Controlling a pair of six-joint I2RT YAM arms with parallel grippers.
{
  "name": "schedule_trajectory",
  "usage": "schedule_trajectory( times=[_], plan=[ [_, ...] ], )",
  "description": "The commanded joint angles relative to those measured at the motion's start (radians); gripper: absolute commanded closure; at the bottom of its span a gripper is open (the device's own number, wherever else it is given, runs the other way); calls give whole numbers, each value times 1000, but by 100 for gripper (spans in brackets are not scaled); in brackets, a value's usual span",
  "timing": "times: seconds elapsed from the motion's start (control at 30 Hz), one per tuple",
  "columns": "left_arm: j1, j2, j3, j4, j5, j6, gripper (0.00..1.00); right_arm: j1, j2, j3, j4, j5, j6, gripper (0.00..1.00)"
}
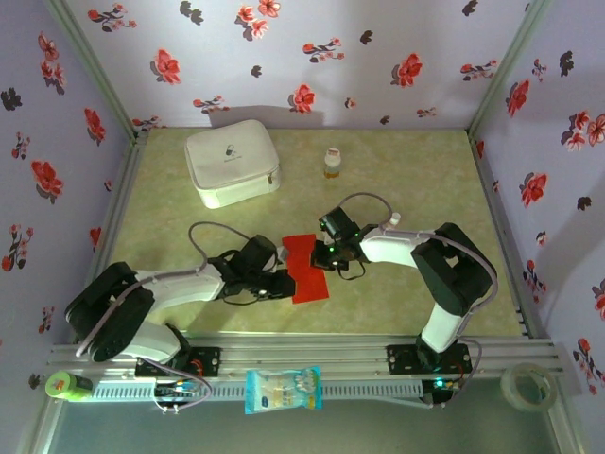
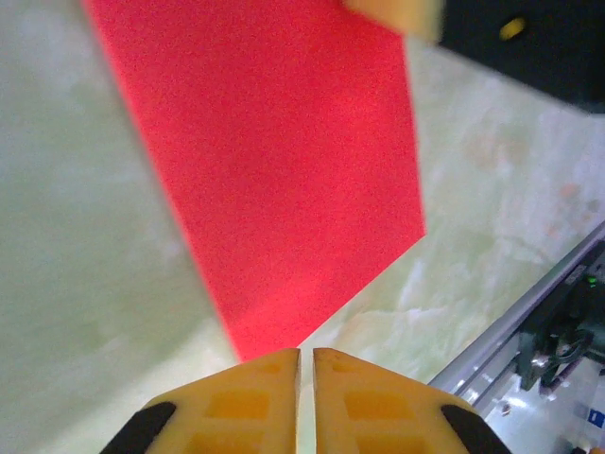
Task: Fold a paper plane with a square sheet of paper (pick it up from the middle)
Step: First fold the square sheet of paper in half at the center of the table.
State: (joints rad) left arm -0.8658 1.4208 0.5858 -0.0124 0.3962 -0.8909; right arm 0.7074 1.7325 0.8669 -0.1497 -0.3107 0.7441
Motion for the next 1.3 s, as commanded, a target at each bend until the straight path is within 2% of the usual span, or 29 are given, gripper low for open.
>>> schedule_trajectory(
  times=[0.0,0.17,0.4,0.7,0.87,1.03,1.1,1.27],
  plan=[
    [-8,53,59,38,34,-3,88,1,37,-44,-161,104,19,100],
    [-36,148,105,13,56,6,88,1,35,-49,-151,97,31,100],
    [-52,187,31,32,44,-2,88,1,35,-50,-163,101,21,100],
    [-70,76,-85,32,43,-26,88,1,43,-46,-158,98,16,100],
    [-67,-27,-66,-5,10,-17,88,1,47,-18,-163,84,7,100],
    [4,-148,-61,6,-77,-53,88,3,13,56,-122,15,-6,99],
    [58,-172,-54,9,-98,-64,88,4,-16,91,-123,7,-3,95],
    [186,-122,-3,94,-60,-88,86,3,-126,83,-127,18,17,85]
  ],
)
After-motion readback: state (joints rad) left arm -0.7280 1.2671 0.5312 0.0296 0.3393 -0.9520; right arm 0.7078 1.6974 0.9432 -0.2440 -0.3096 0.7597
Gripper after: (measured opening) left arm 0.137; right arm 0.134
